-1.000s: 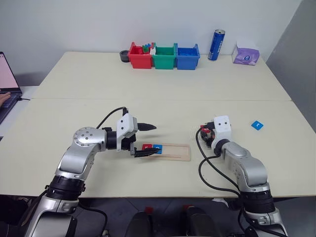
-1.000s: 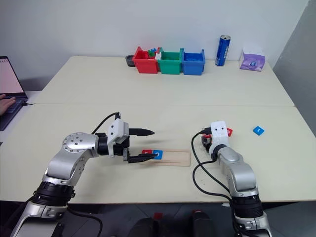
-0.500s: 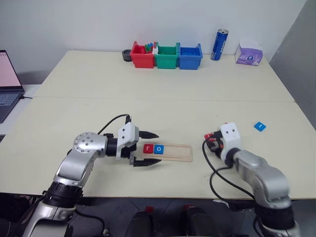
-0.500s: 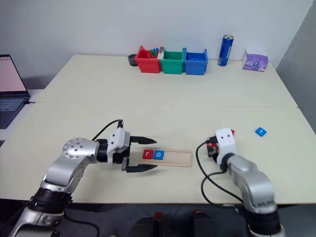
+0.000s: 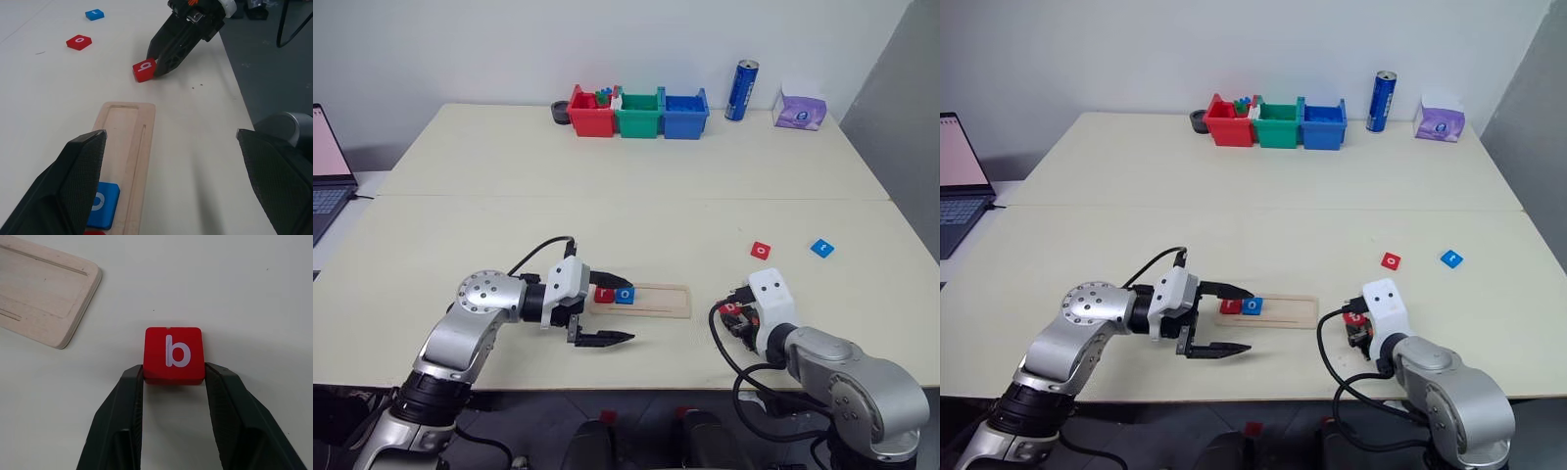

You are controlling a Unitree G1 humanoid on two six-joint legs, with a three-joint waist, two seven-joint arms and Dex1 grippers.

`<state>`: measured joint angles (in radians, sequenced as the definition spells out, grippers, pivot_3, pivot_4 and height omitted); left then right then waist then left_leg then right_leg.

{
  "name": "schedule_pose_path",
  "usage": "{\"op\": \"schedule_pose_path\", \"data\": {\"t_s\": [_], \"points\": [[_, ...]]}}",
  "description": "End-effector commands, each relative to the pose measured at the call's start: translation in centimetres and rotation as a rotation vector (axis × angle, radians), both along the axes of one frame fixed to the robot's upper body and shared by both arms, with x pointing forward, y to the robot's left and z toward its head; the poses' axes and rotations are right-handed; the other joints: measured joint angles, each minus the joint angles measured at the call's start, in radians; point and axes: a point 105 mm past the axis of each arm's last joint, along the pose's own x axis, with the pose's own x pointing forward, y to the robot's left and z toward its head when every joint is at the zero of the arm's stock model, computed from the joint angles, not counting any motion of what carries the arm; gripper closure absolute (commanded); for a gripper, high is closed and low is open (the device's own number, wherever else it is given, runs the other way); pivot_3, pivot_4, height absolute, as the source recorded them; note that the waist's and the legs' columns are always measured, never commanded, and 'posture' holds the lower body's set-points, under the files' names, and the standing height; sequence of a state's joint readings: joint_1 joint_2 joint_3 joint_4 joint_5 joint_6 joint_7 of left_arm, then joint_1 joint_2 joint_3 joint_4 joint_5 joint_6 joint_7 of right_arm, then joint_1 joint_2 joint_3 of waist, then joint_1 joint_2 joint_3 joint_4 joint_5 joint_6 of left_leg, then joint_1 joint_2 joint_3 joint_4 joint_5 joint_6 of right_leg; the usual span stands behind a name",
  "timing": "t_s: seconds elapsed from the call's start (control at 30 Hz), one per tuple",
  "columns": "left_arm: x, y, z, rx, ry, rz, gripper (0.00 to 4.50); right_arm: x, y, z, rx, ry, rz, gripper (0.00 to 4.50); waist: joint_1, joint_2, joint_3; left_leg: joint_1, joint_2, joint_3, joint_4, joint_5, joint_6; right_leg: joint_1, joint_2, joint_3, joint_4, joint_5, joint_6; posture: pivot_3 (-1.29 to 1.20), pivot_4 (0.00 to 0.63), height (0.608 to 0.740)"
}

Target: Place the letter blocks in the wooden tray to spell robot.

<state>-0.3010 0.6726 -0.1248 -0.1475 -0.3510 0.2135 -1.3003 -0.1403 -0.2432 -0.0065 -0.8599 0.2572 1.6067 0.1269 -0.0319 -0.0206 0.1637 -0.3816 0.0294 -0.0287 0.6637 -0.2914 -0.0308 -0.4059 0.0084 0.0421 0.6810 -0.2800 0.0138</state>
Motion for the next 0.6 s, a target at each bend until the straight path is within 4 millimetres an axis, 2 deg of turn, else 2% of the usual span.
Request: {"op": "schedule_pose_path", "data": {"t_s": [0.03, 0.13, 0.2, 0.33, 0.4, 0.5, 0.6], "points": [[0.0, -0.2, 0.5, -0.002, -0.023, -0.02, 0.0, 0.2, 0.2, 0.6, 0.013, -0.023, -0.004, 1.71, 0.0, 0.0, 0.0, 0.0, 0.0, 0.0, 0.0, 0.0, 0.0, 0.0, 0.0, 0.0, 0.0, 0.0, 0.0, 0.0, 0.15, 0.74], [0.1, -0.2, 0.5, -0.002, -0.025, -0.023, 0.0, 0.7, 0.9, 1.8, 0.05, -0.072, 0.033, 0.63, -0.001, 0.0, 0.0, 0.0, 0.0, 0.0, 0.0, 0.0, 0.0, 0.0, 0.0, 0.0, 0.0, 0.0, 0.0, 0.0, 0.15, 0.74], [0.1, -0.3, 0.5, -0.005, -0.027, -0.023, 0.0, 1.3, 1.0, 3.3, 0.089, -0.132, 0.05, 0.02, -0.001, 0.0, 0.0, 0.0, 0.0, 0.0, 0.0, 0.0, 0.0, 0.0, 0.0, 0.0, 0.0, 0.0, 0.0, 0.0, 0.15, 0.74], [0.2, -0.3, 0.5, -0.008, -0.031, -0.027, 0.0, 2.4, 1.6, 7.3, 0.169, -0.297, 0.197, 0.02, 0.0, 0.0, 0.0, 0.0, 0.0, 0.0, 0.0, 0.0, 0.0, 0.0, 0.0, -0.001, 0.0, 0.0, -0.001, 0.0, 0.15, 0.74], [0.4, -0.4, 0.6, -0.011, -0.035, -0.031, 0.0, 2.3, 2.1, 8.4, 0.256, -0.329, 0.326, 0.02, 0.0, 0.0, 0.0, 0.0, 0.0, 0.0, 0.0, 0.0, 0.0, 0.0, 0.0, -0.001, -0.001, 0.0, -0.001, 0.0, 0.15, 0.74], [0.6, -0.7, 0.6, -0.019, -0.036, -0.043, 0.0, 1.7, 2.1, 8.3, 0.255, -0.377, 0.594, 0.02, 0.005, 0.0, 0.0, -0.001, -0.001, 0.002, 0.0, 0.0, 0.0, 0.0, 0.0, -0.002, -0.001, 0.001, -0.001, 0.0, 0.15, 0.74], [0.6, -0.9, 0.5, -0.021, -0.036, -0.055, 0.0, 0.9, 1.4, 6.8, 0.177, -0.399, 0.83, 0.02, 0.001, 0.0, 0.0, -0.001, -0.001, 0.004, 0.0, -0.001, 0.001, 0.0, -0.001, -0.002, -0.002, 0.0, -0.001, 0.0, 0.15, 0.74]]}}
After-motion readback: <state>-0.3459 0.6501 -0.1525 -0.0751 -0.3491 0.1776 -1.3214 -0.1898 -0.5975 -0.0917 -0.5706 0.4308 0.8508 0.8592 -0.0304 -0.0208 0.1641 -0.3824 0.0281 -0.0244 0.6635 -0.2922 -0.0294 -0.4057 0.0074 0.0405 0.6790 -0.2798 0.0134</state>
